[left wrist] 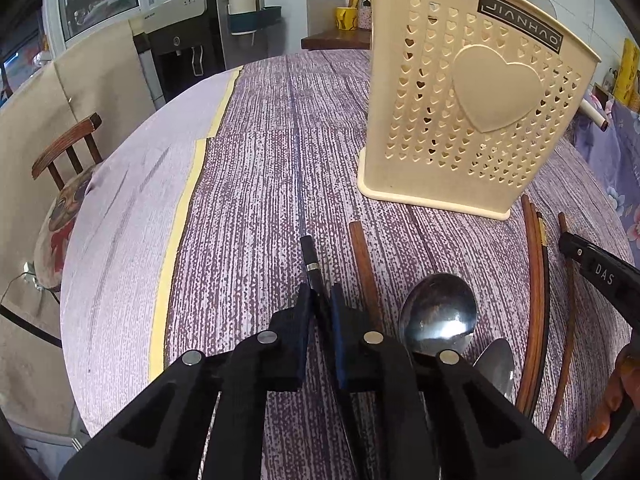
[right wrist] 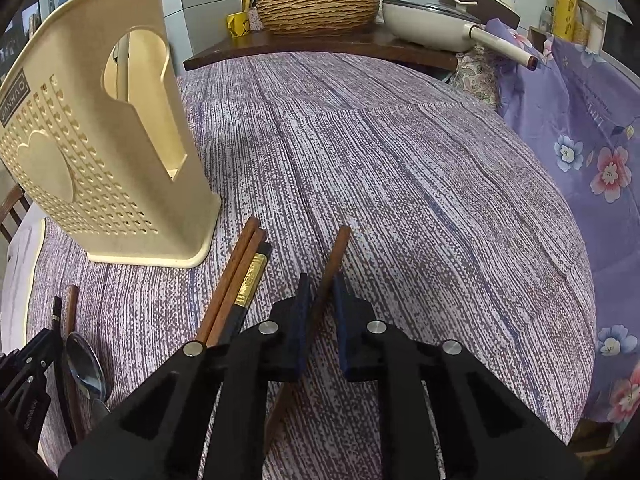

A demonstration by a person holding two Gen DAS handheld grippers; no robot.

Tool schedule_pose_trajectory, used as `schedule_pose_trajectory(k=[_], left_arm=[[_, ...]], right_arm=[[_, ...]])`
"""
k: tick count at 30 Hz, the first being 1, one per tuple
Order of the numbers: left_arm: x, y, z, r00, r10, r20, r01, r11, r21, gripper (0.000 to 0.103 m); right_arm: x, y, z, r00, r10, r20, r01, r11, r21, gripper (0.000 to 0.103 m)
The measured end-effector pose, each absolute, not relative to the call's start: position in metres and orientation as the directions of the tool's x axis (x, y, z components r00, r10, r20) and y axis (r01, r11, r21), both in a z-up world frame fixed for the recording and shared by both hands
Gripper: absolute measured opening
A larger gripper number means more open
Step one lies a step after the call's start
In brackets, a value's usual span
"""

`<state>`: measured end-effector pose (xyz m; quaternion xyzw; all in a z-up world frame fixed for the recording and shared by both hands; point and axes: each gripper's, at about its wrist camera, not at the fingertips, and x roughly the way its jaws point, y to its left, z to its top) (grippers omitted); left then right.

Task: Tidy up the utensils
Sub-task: 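Lift the black chopstick with the left tool while the right tool lifts its brown chopstick toward the basket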

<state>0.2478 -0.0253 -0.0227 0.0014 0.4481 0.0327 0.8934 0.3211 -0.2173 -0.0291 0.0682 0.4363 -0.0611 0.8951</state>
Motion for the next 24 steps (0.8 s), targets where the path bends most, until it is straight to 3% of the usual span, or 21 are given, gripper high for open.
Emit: schedule_pose_trajectory(k=[5,14,24], left_arm=[[0.248,-0.029,-0.023,0.600,0.065,-0.798,-0.049,0.998,0.044,0.009],[0.251,-0.019,-0.021,0.585,-0.003,-0.811,-0.049,0.998,-0.039,0.009],[0.245,-0.003,0.003,0.638,-0.090,-0.765,-0.022,0.991,-0.134,0.009]], right_arm=[[0.320,-0.221,-0.029,0.618,-0.024,-0.786,0.177,0.978,0.109,0.011],[0.319,-0.233,-0.029,0.628,0.109,-0.771,0.156,0.953,0.261,0.008],[0.299,-0.242,0.007,0.707,0.259,-0.658,0.042,0.913,0.406,0.008]])
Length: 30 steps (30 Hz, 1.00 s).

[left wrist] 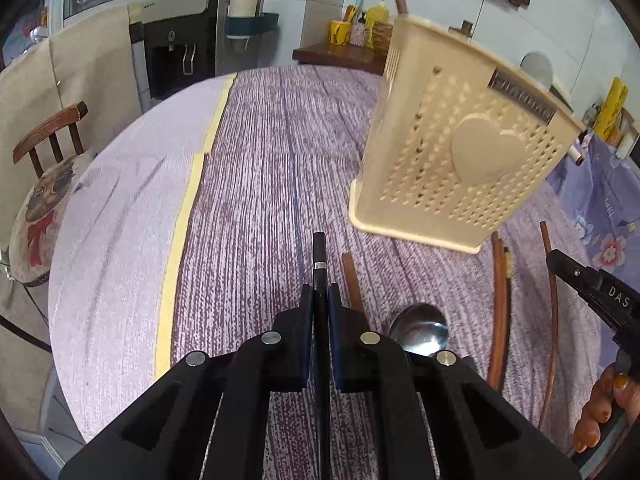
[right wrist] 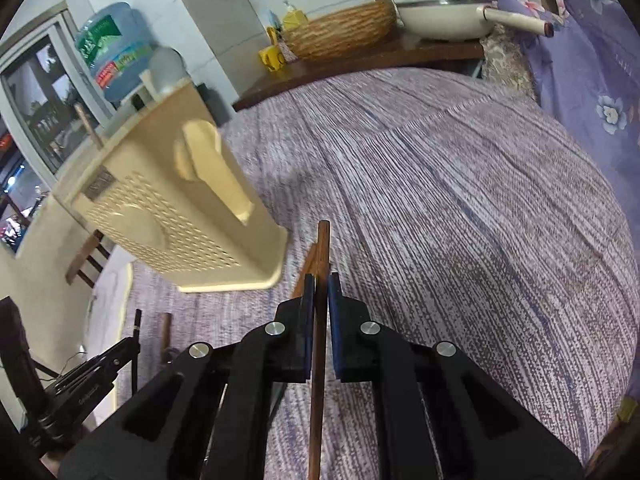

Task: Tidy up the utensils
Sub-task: 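Lift the black chopstick with the left tool while the right tool lifts its brown chopstick toward the basket, then lower the black chopstick into the basket and open the left tool while the right tool releases its chopstick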

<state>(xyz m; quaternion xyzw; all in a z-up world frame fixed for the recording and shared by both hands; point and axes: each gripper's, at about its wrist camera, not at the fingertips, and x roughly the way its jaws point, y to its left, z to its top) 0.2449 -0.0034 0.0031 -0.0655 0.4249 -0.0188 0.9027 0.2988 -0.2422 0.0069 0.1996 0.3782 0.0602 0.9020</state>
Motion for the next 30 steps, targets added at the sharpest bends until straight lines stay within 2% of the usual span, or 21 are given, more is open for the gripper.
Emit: schedule_pose_trajectory(k=[8,14,30], left_arm=[[0.237,0.001,0.041,0.706,-0.173,-0.687,0.039,0.978,-0.206,0.008],[0.227,0.003,0.067,0.754,-0.200,-0.626,0.083,0.974,-0.212,0.008],[0.199,0.011,0.104,0.817,-0.236,-0.526,0.157,0.969,-0.191,0.008]], right_arm=[[0.264,-0.244,0.060,0.783,0.329,-0.528,-0.080,0.895,0.439,0.007],[0.234,-0.246,0.098,0.824,0.348,-0.447,-0.174,0.906,0.386,0.007],[0.201,-0.242,0.136,0.848,0.379,-0.371,-0.259,0.907,0.334,0.007]])
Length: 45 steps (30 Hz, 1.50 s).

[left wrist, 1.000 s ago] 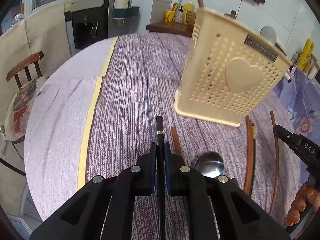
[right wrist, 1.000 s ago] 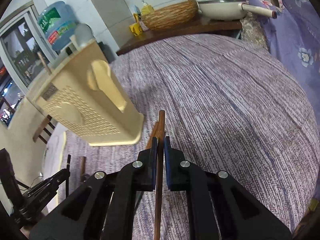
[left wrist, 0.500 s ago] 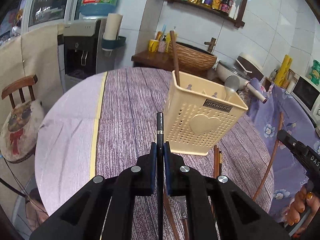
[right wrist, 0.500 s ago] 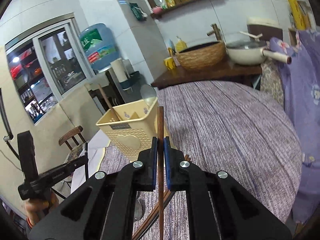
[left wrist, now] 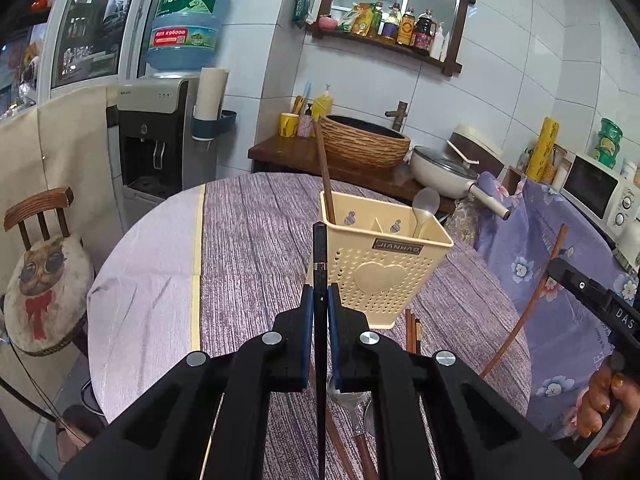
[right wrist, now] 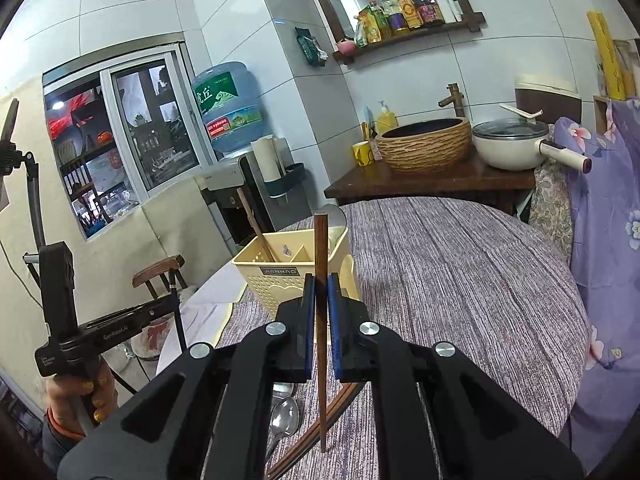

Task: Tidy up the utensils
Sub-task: 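Lower the black chopstick into the basket and open the left tool while the right tool releases its chopstick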

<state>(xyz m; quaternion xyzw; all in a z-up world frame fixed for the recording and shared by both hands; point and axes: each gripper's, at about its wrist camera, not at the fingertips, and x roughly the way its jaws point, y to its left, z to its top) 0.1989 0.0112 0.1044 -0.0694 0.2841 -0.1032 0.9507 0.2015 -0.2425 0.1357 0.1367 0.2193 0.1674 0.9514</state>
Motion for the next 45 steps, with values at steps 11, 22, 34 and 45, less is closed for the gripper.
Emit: schedule_pose_trajectory(k=[11,22,34,45], left_arm=[[0.201,0.013,0.134,0.848,-0.249,-0.469,0.178,0.965,-0.191,0.008],[0.224,0.005,0.213,0.873,-0.309,-0.378,0.245,0.947,-0.208,0.008],[0.276,-0.017,0.260,0.926,-0.234,-0.295,0.180,0.963,-0.199,0.008],[0.300,-0.030,0.185,0.884,-0.210,-0.418,0.145,0.973,-0.181,0.008]], right_arm=[[0.212,-0.229,0.165,0.857,0.389,-0.339,-0.295,0.908,0.297,0.007],[0.244,-0.216,0.239,0.884,0.393,-0.255,-0.329,0.908,0.259,0.007],[0.304,-0.196,0.287,0.948,0.271,-0.166,-0.234,0.949,0.210,0.007],[0.338,-0.191,0.208,0.925,0.245,-0.292,-0.183,0.957,0.223,0.007]])
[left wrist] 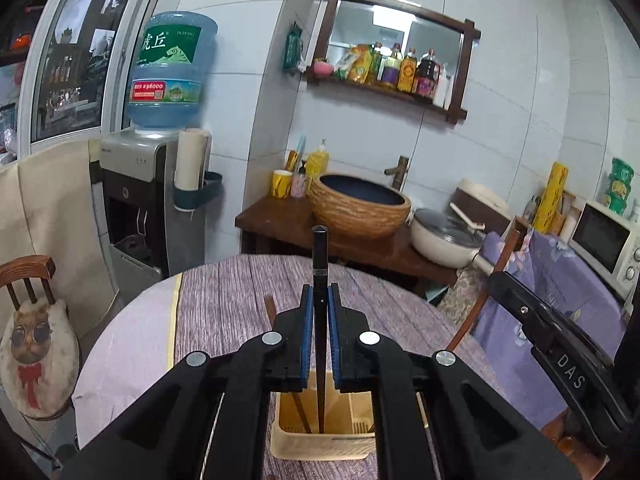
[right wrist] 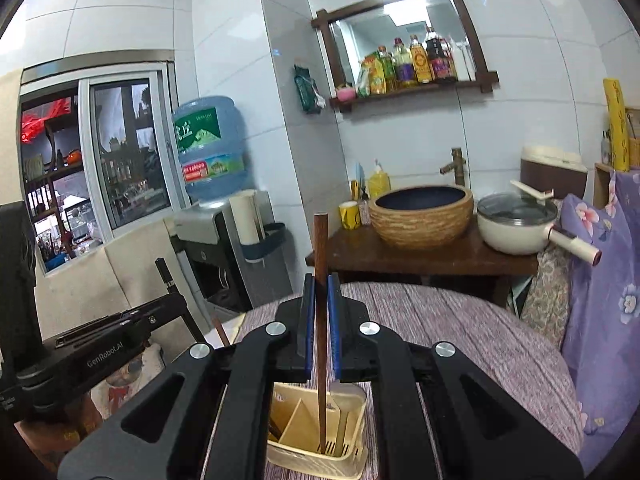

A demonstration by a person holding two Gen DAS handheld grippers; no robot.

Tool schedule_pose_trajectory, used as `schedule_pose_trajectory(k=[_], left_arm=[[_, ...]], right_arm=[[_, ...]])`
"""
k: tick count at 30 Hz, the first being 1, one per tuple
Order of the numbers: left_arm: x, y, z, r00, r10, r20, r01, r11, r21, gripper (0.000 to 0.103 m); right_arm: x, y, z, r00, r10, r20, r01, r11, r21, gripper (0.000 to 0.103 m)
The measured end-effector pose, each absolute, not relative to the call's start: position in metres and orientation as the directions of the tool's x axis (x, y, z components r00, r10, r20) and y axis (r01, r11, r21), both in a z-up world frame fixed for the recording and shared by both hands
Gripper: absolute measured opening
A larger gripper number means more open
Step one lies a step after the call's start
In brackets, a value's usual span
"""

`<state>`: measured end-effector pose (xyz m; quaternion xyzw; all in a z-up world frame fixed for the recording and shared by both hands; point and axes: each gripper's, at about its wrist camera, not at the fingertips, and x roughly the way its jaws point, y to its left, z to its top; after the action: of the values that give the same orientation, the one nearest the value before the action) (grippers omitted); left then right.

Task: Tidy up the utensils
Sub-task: 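Lower the black chopstick into the basket and open the left tool while the right tool releases its chopstick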

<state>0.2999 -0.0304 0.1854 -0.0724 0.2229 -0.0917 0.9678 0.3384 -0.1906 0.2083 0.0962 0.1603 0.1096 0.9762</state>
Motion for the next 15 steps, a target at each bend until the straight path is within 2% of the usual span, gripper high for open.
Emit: schedule_pose_trajectory(k=[15], left_arm=[[0.311,-0.036,0.135,0.840,-0.185,-0.510,0.122,0.980,-0.154,0.008]], right_arm=[[0.347,-0.189,0.161,0.904,0.237,-0.357,-0.164,0.961,0.223,0.007]])
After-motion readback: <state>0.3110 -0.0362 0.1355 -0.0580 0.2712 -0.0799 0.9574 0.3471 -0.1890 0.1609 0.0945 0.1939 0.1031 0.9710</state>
